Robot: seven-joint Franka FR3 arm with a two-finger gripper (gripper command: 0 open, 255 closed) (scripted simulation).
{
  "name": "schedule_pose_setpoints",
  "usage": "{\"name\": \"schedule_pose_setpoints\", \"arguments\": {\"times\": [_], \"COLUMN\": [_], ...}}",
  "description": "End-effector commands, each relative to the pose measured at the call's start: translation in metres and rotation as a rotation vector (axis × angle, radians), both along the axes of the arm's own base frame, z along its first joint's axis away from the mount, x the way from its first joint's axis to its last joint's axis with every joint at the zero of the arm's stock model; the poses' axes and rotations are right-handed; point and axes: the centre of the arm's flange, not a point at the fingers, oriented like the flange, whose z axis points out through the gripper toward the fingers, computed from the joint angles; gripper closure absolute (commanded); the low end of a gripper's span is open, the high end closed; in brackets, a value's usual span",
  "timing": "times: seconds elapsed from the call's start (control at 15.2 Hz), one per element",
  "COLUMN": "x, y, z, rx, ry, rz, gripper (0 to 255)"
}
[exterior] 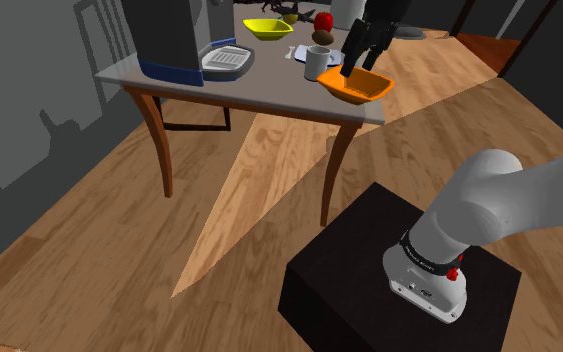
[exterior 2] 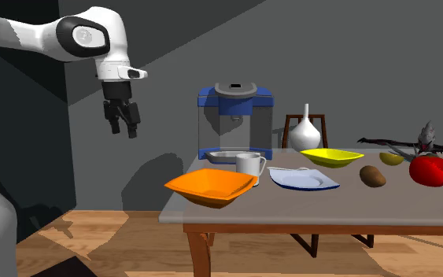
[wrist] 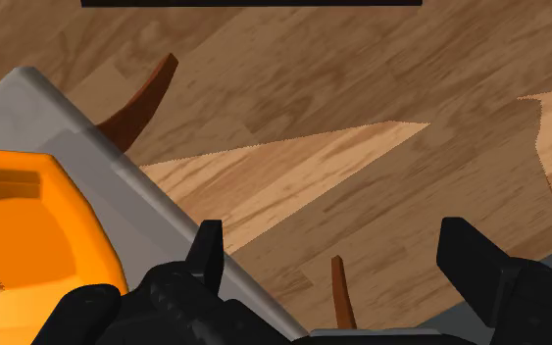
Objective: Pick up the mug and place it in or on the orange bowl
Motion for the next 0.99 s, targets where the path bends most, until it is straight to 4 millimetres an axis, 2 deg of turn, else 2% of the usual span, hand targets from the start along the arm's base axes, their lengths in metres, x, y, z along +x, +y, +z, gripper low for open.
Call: {"name": "schedule_pose_setpoints", "arguments": {"times": [0.0,0.92], "x": [0.0,0.156], "y": [0.0,-0.099], "z": [0.0,-0.032], "rx": [0.0,-0.07], "ry": [0.0,0.073], "rz": [0.0,0.028], "gripper": [0,0]}}
